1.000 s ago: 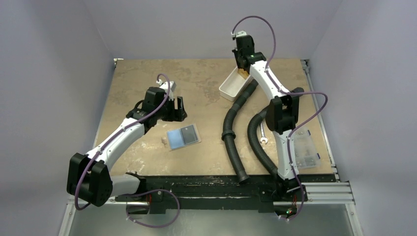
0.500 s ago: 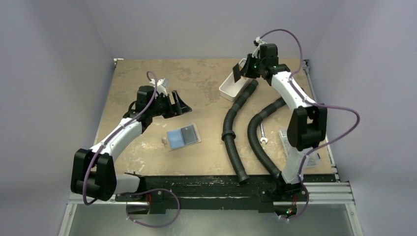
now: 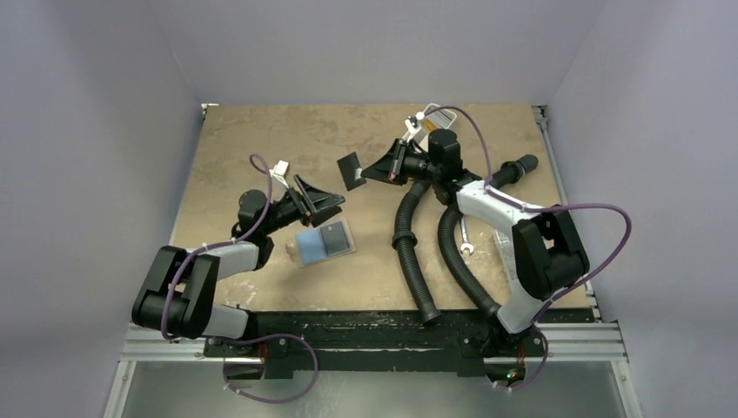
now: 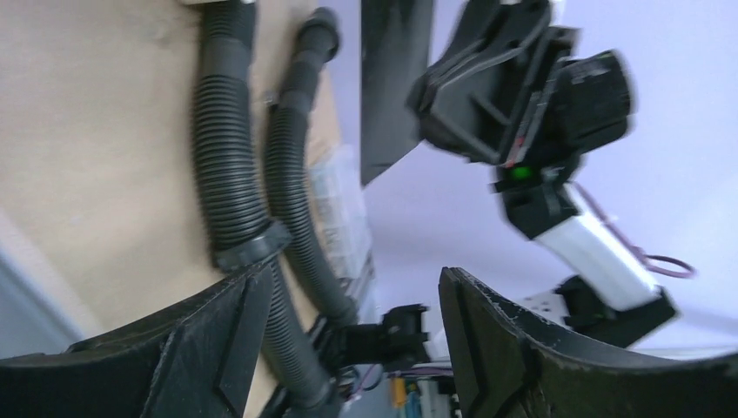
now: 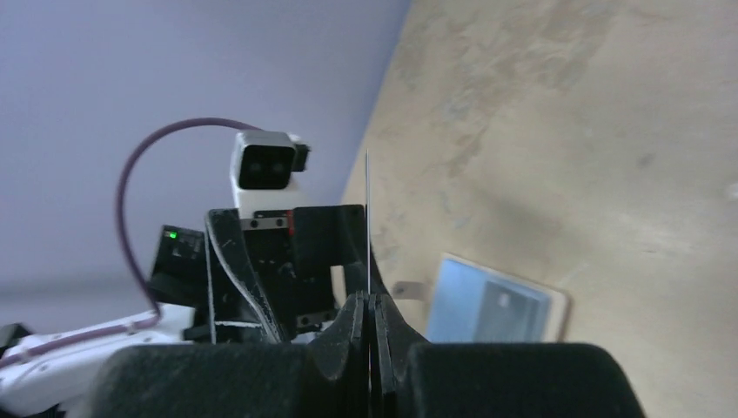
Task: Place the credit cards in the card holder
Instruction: Insert the credit card into the card holder.
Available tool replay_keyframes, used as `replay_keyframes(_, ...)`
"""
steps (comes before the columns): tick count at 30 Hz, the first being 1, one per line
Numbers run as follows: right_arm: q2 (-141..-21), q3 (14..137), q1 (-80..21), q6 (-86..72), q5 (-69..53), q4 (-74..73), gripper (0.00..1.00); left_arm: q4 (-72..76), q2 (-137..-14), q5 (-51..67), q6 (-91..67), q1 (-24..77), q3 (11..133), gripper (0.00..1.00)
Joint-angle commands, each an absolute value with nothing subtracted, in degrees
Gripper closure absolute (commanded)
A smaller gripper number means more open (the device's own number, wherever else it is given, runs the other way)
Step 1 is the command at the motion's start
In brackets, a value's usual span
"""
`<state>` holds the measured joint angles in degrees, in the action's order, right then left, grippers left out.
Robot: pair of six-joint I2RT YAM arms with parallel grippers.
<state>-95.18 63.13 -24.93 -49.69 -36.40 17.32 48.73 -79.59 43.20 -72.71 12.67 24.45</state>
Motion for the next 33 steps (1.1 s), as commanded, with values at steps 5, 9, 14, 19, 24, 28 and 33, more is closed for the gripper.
replay_keyframes(5, -97.89, 58.25, -28.11, -68.7, -43.32, 45.98, 1.0, 88.08, -84.0, 39.65, -92.23, 12.39, 18.59, 0.33)
replay_keyframes(9, -98.61, 56.51, -29.26, -70.59, -43.13, 49.08, 1.0, 87.68, -83.96, 37.72, -91.66, 12.39, 18.73, 0.39)
replay_keyframes(14, -98.81, 54.97, -30.19, -72.81, -43.51, 52.44, 1.0, 79.5, -81.01, 35.16, -87.35, 12.39, 19.19, 0.43)
replay_keyframes(19, -97.92, 53.37, -30.88, -72.6, -42.68, 52.56, 1.0, 72.65, -77.4, 32.99, -82.76, 11.79, 19.99, 0.5)
replay_keyframes(24, -97.19, 51.82, -31.87, -72.51, -41.87, 52.76, 1.0, 60.08, -73.03, 32.55, -76.02, 11.24, 22.19, 0.65)
replay_keyframes(28, -97.72, 51.17, -31.98, -71.05, -42.92, 51.4, 1.0, 42.13, -71.02, 35.1, -66.01, 10.47, 26.2, 0.97)
replay_keyframes(33, -99.15, 54.75, -32.06, -56.68, -44.41, 37.2, 0.75, 4.93, -71.02, 35.75, -45.64, 9.7, 36.24, 1.0)
